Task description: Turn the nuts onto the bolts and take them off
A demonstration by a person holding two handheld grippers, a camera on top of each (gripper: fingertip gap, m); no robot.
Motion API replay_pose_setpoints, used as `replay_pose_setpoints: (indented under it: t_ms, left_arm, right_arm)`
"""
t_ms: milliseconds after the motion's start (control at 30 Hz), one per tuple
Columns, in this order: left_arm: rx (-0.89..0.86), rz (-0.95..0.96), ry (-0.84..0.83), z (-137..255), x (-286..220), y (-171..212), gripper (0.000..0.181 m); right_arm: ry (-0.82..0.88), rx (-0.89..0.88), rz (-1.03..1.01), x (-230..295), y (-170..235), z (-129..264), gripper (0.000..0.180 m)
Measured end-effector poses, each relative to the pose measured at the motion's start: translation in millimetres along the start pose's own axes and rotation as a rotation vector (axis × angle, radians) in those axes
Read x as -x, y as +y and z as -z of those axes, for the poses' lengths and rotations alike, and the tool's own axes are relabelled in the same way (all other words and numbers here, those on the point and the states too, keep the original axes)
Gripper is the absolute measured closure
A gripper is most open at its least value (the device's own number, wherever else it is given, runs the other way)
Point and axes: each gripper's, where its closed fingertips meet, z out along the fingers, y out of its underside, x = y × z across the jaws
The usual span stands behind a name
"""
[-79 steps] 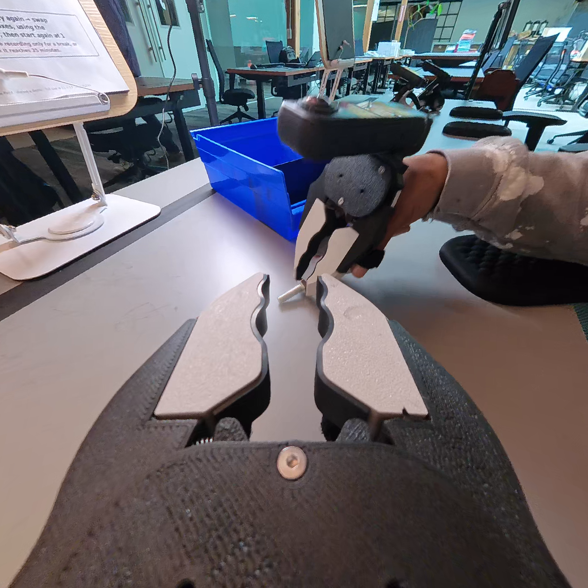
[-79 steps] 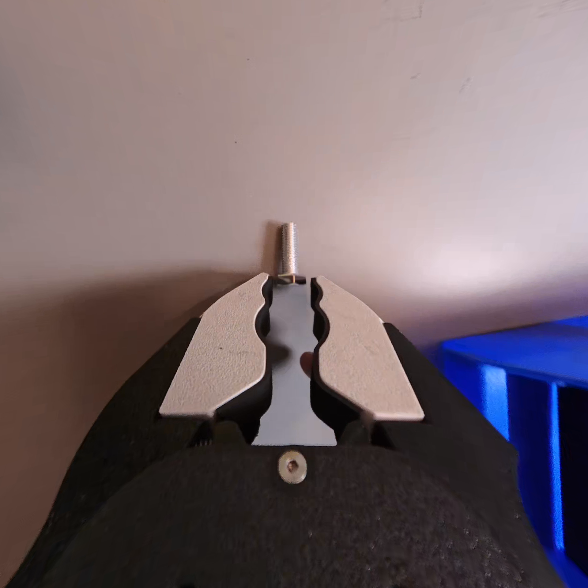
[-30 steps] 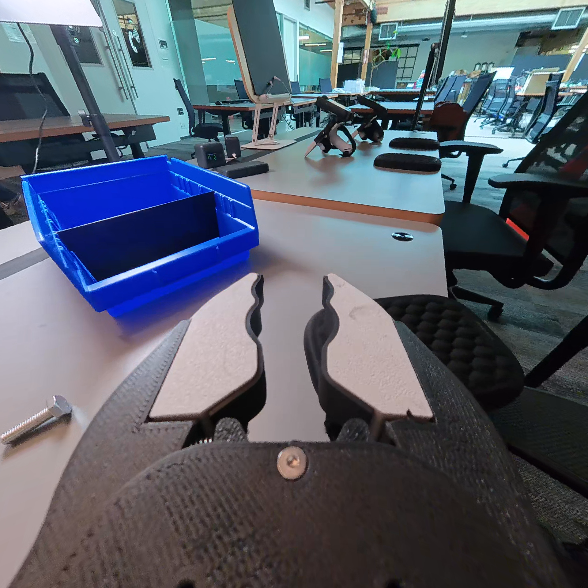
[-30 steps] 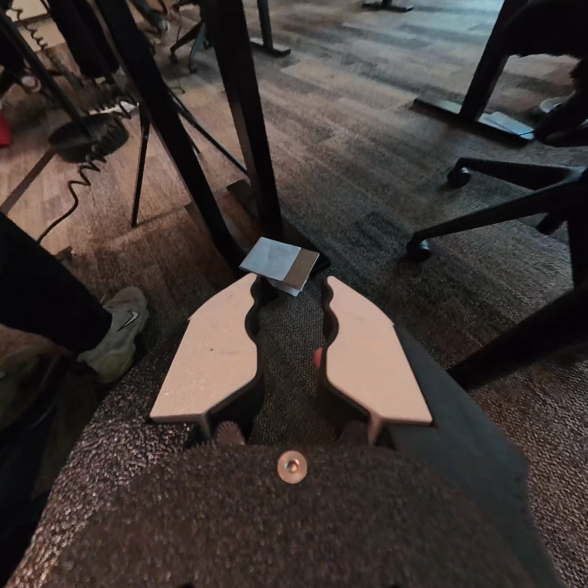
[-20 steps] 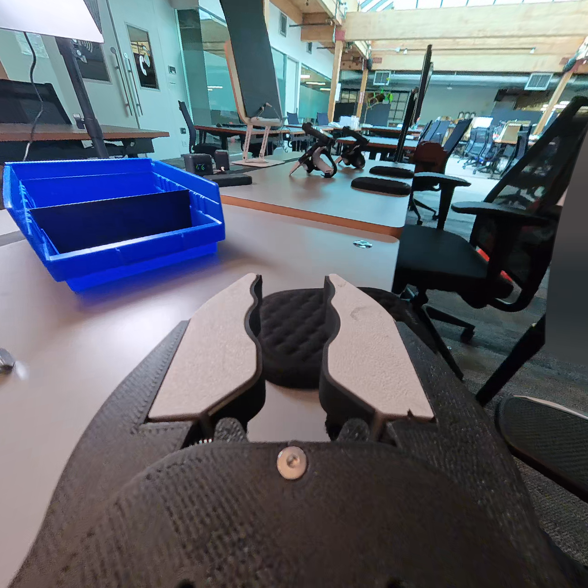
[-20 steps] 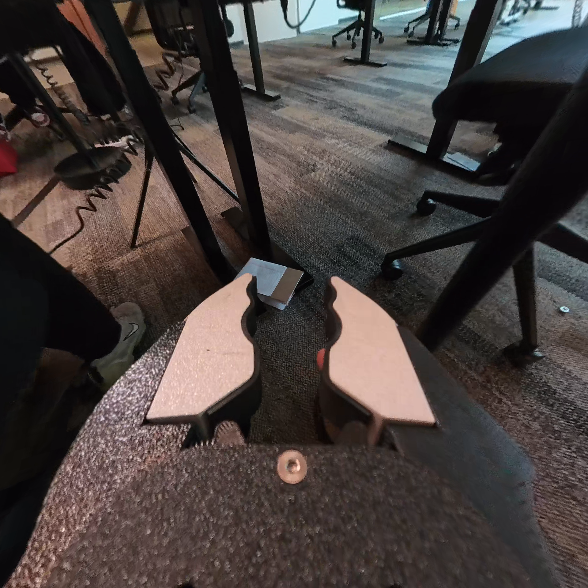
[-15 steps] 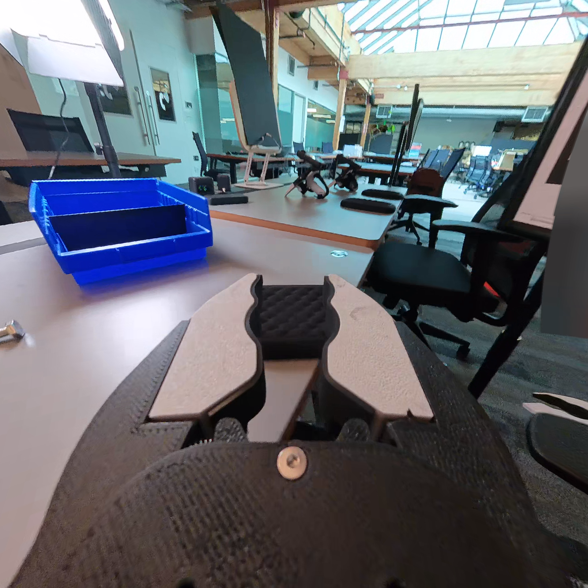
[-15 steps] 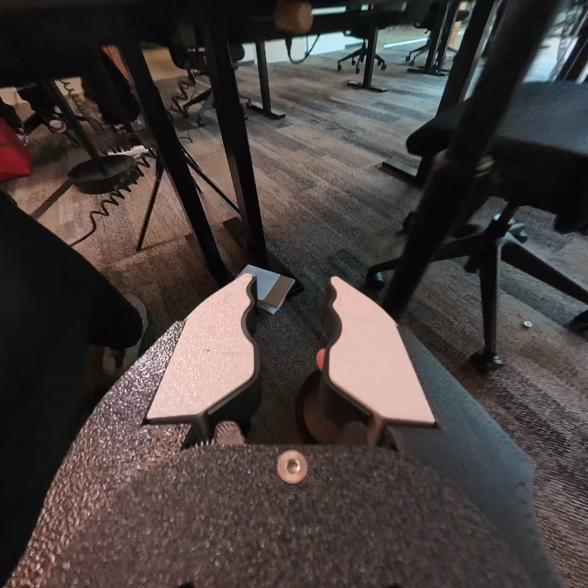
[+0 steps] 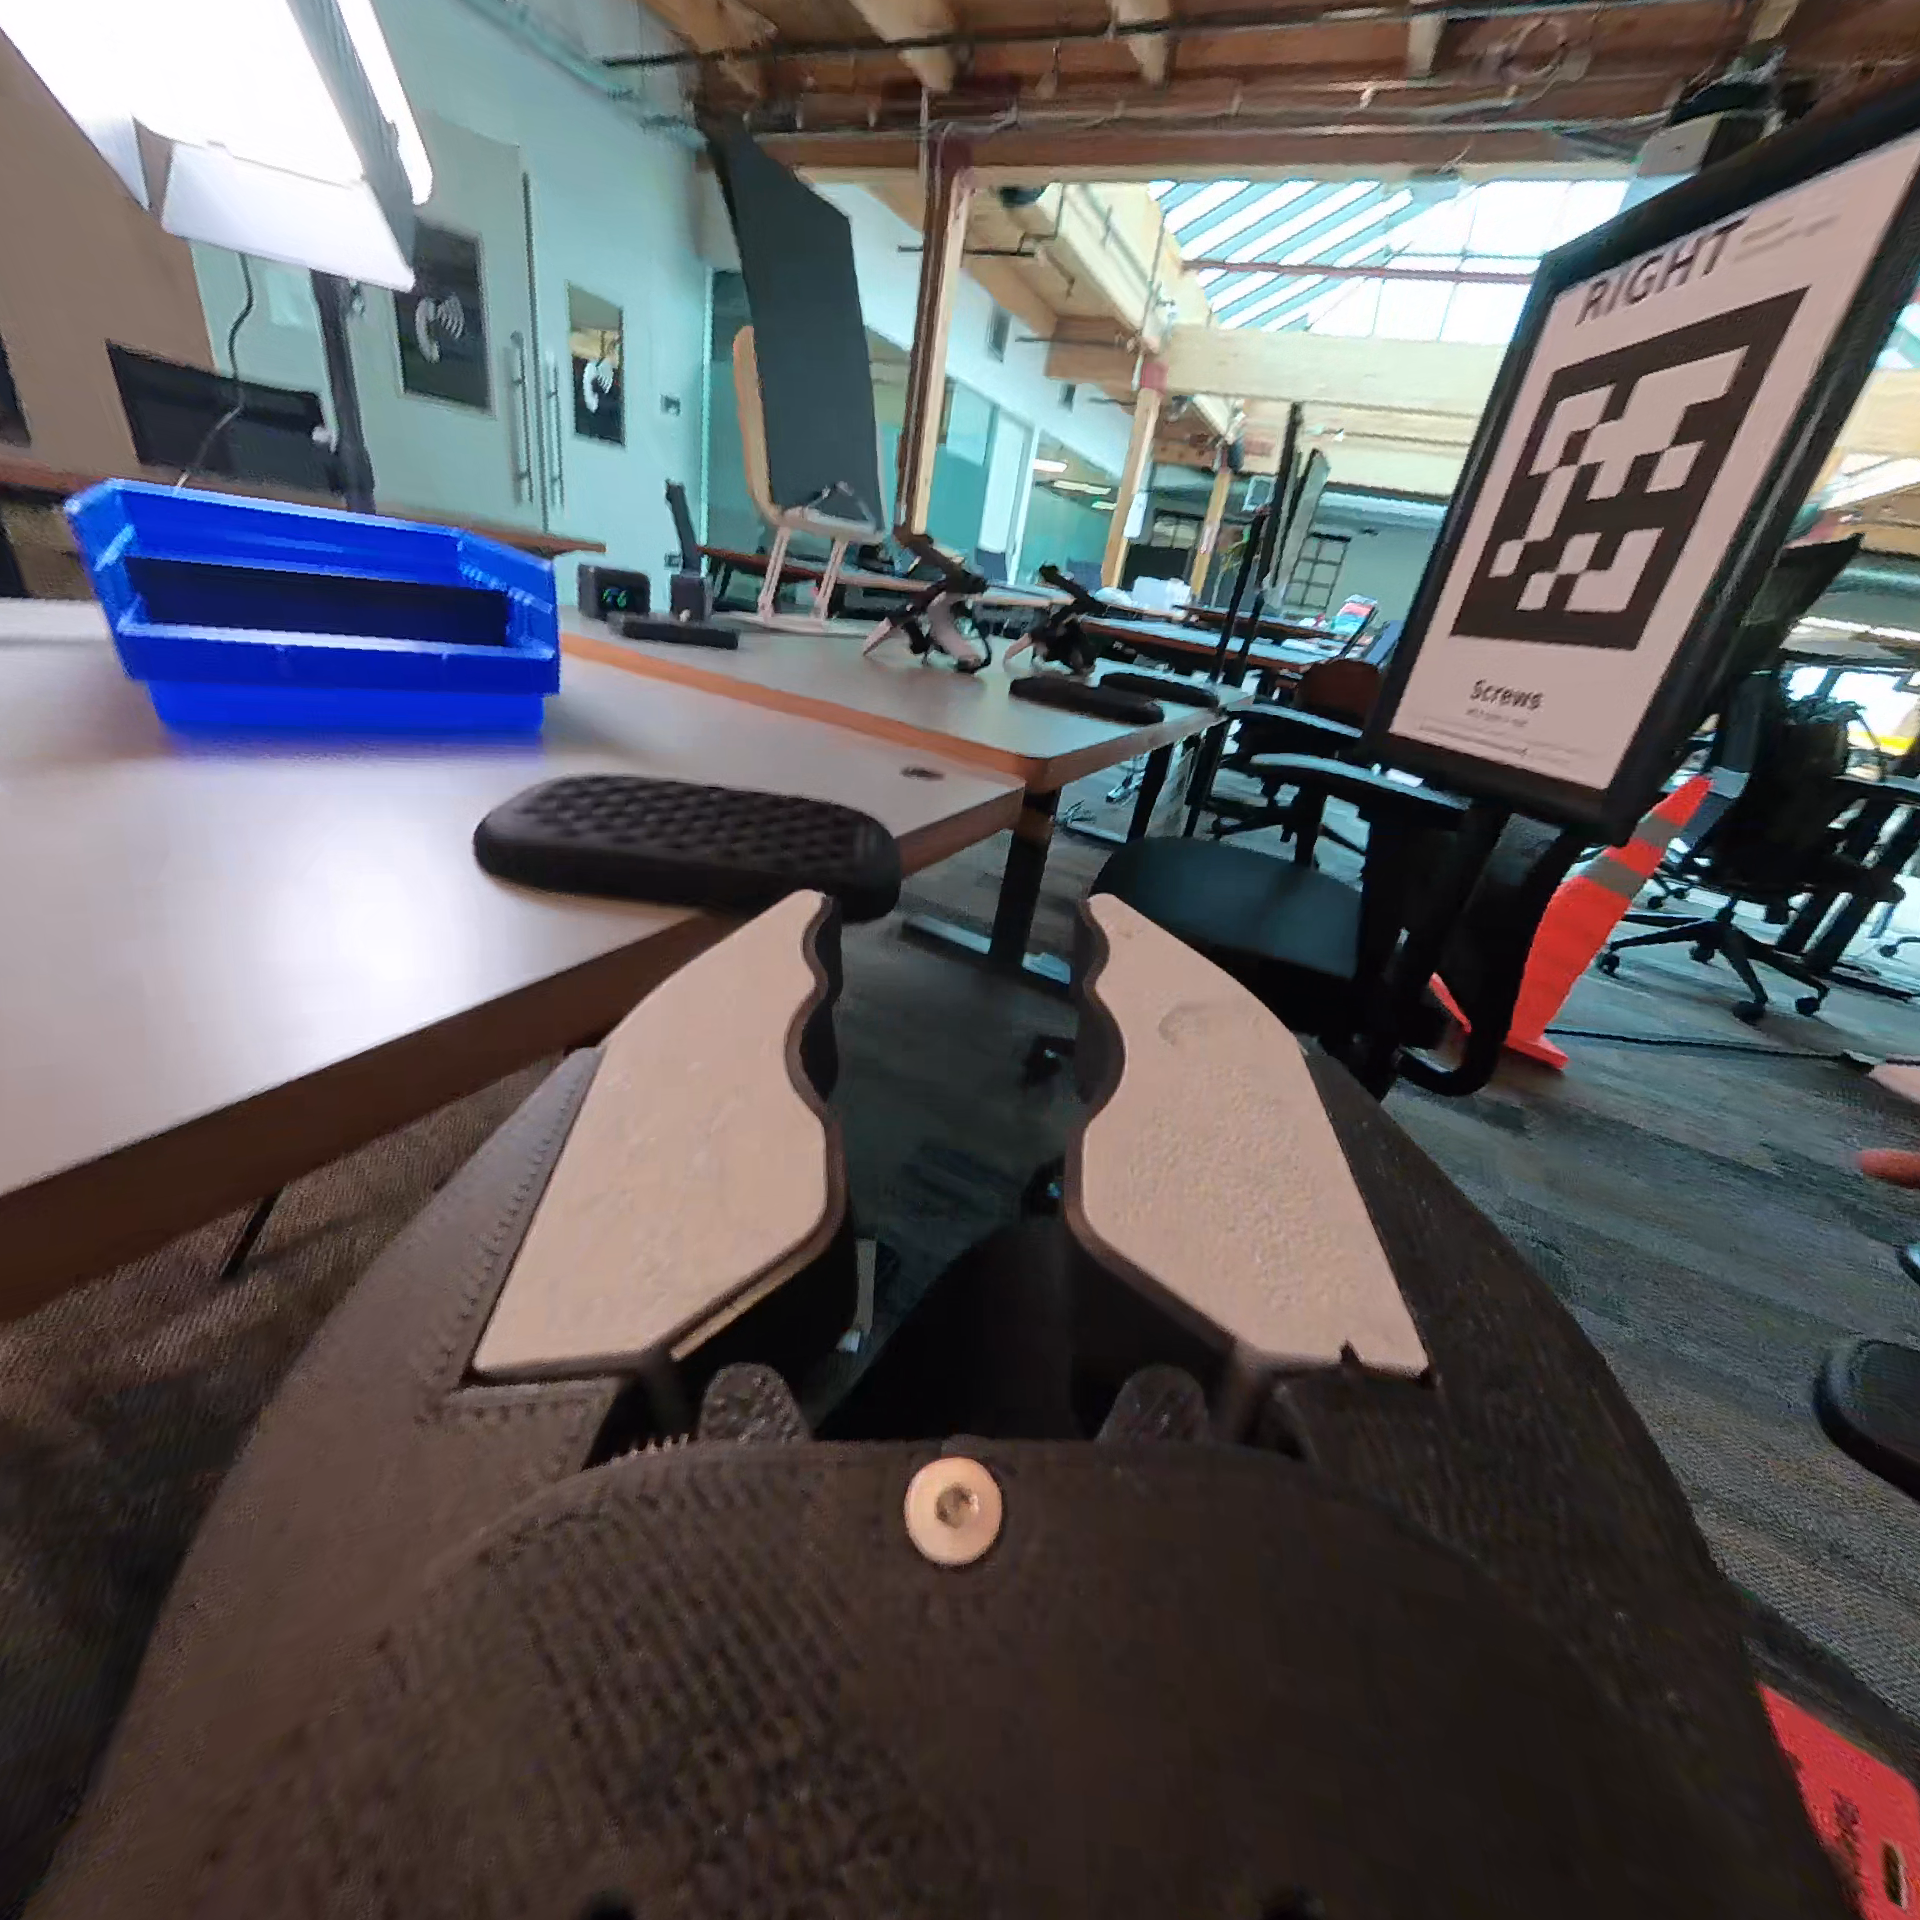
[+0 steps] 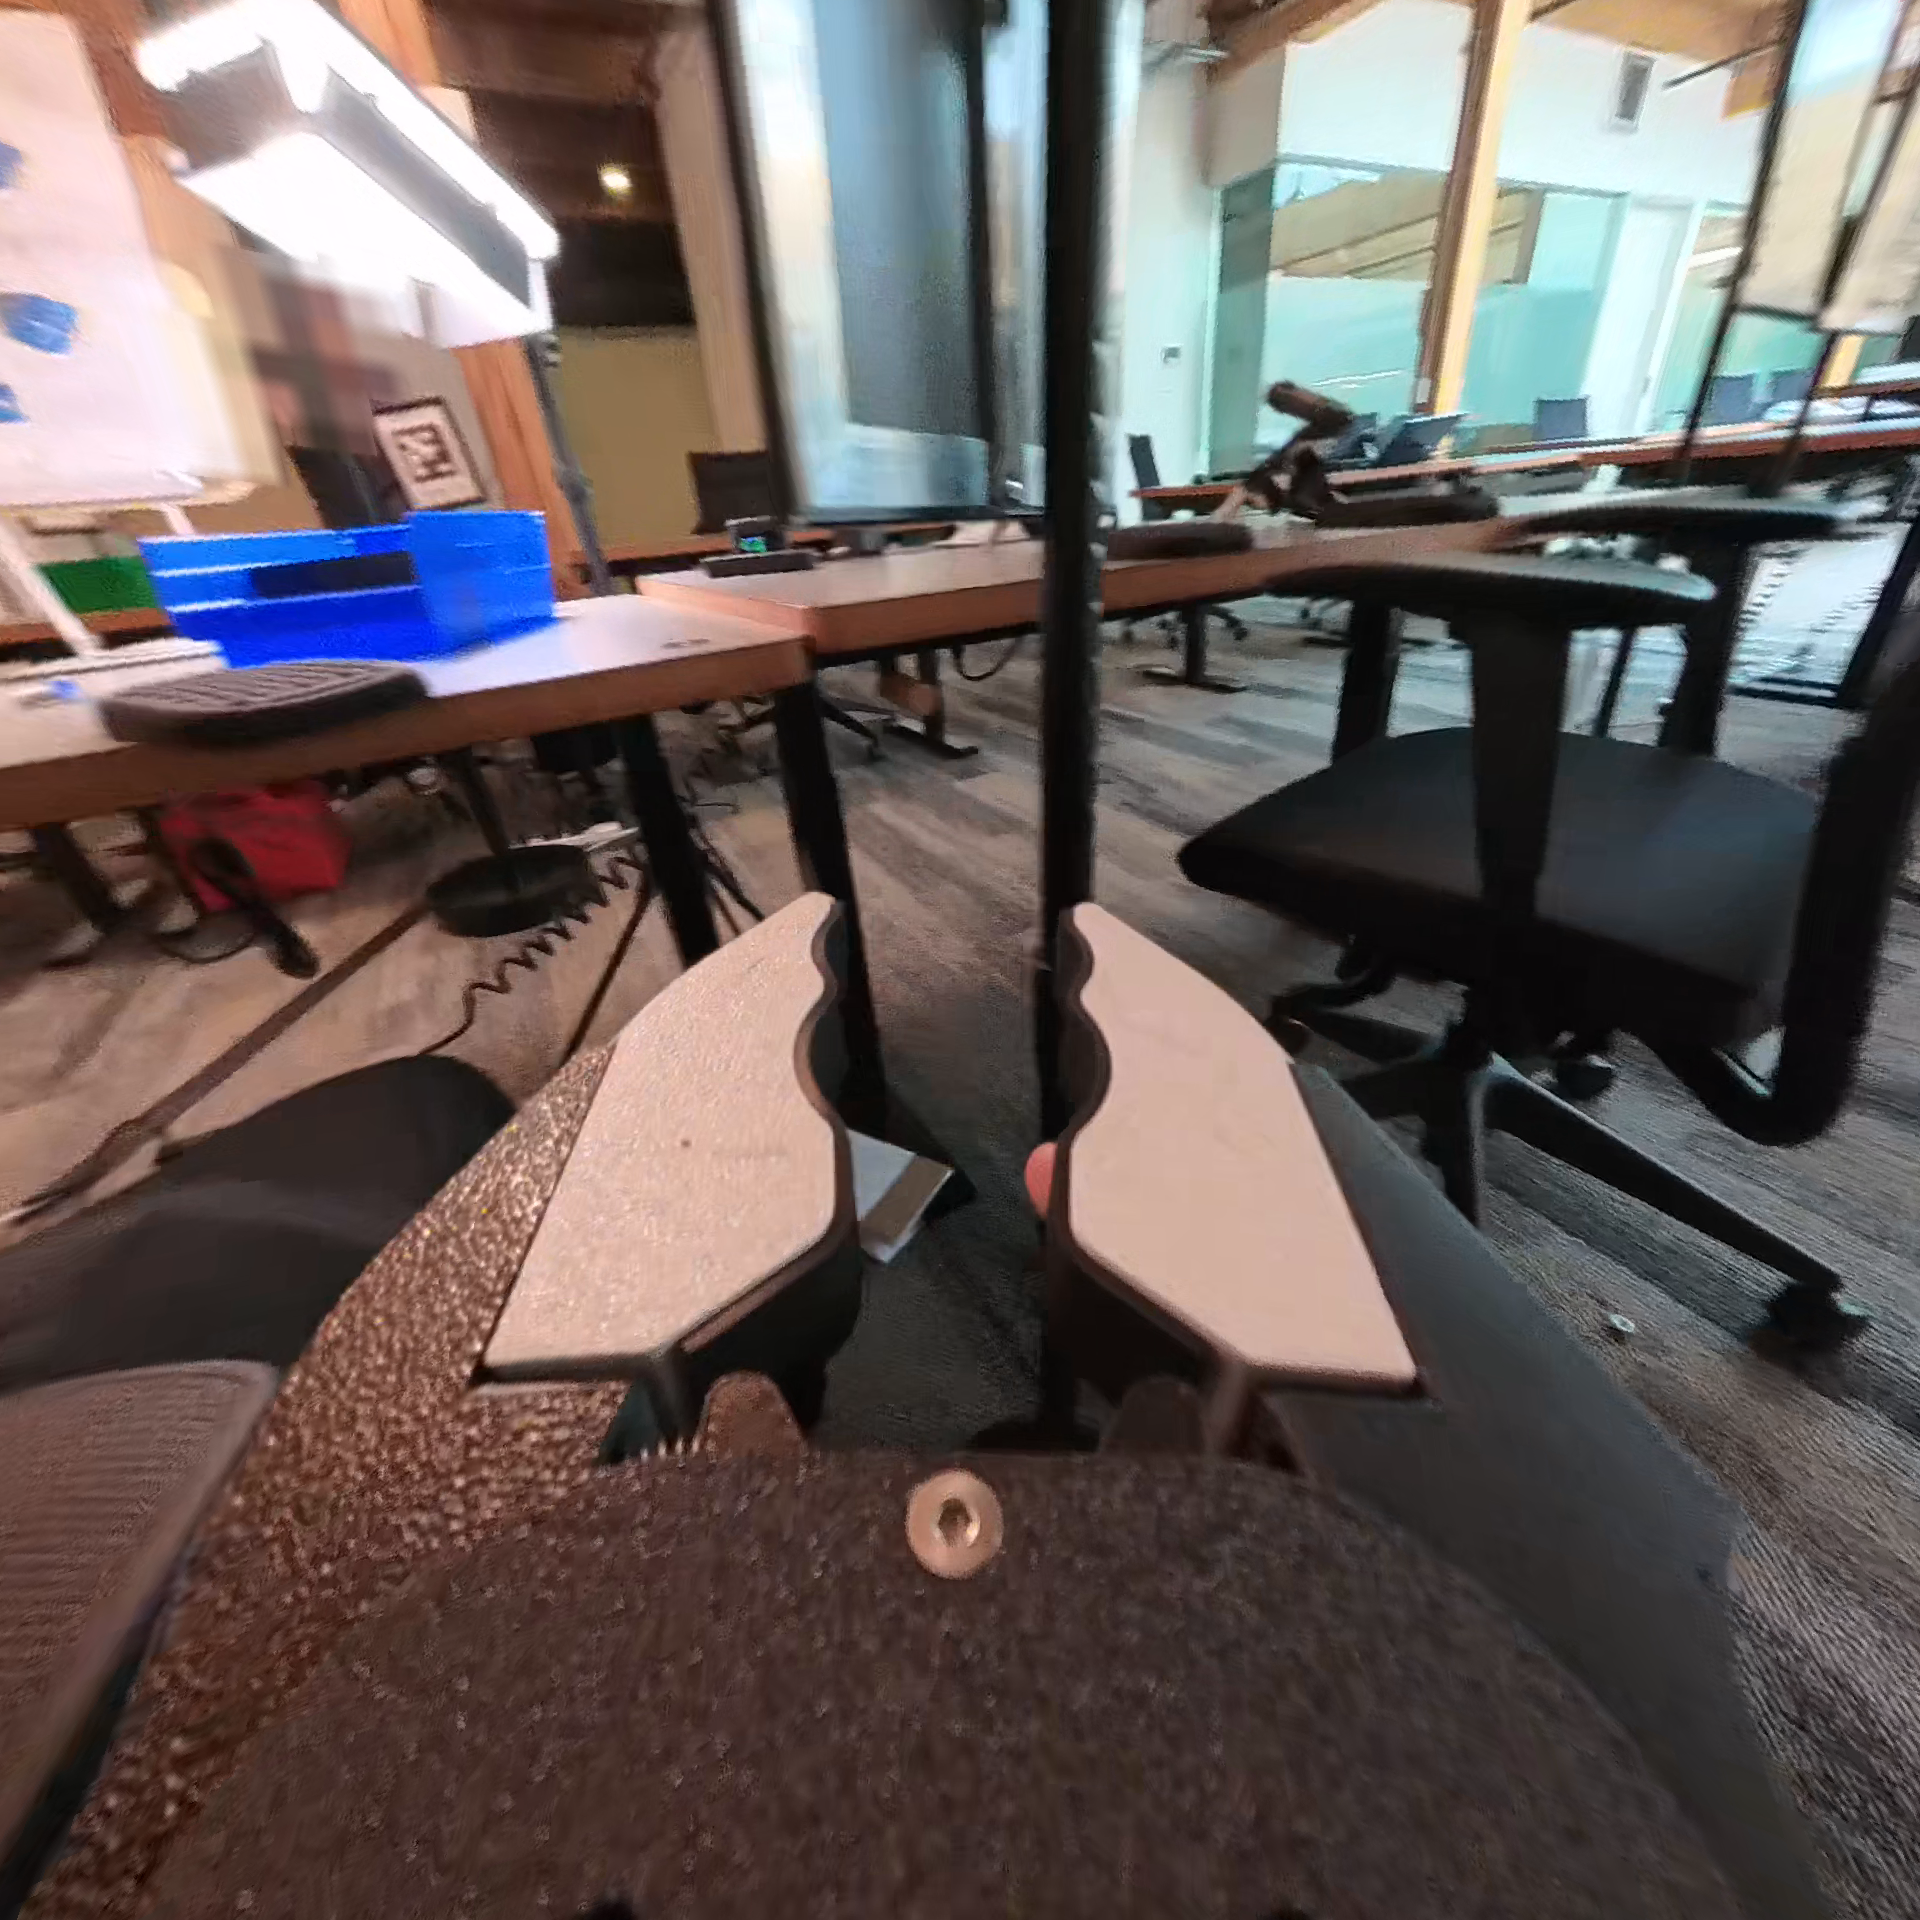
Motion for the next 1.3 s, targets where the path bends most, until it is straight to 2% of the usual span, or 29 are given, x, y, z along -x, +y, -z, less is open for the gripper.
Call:
replay_pose_setpoints:
  t_ms: [167,300,433,600,767,900,1000,1100,1200,1300]
  left_arm:
    - [0.061,0.052,-0.086,7,33,36,0.134]
    - [0.061,0.002,-0.249,10,73,53,0.135]
    - [0.033,-0.042,-0.363,9,89,43,0.137]
    - [-0.062,-0.074,-0.466,14,71,21,0.137]
    - [-0.142,-0.099,-0.565,40,9,23,0.138]
    - [-0.171,-0.089,-0.663,61,-62,44,0.14]
    - [-0.133,-0.126,-0.715,59,-114,56,0.142]
    - [-0.115,-0.161,-0.728,45,-161,49,0.142]
    - [-0.08,-0.188,-0.739,25,-193,42,0.142]
    - [-0.083,-0.139,-0.726,-2,-215,38,0.142]
  right_arm:
    - [-0.145,0.062,0.047,48,-12,-21,0.142]
    - [-0.23,0.174,0.073,71,15,-68,0.141]
    - [-0.291,0.276,0.003,76,38,-110,0.14]
    - [-0.285,0.336,0.0,43,44,-133,0.139]
    - [-0.279,0.35,0.063,-38,47,-122,0.14]
    - [-0.249,0.323,0.076,-133,41,-113,0.141]
    - [-0.201,0.311,0.048,-213,49,-114,0.142]
    - [-0.148,0.345,0.033,-291,82,-121,0.142]
    - [-0.085,0.425,0.026,-362,139,-131,0.142]
    - [-0.009,0.51,-0.016,-417,193,-140,0.142]
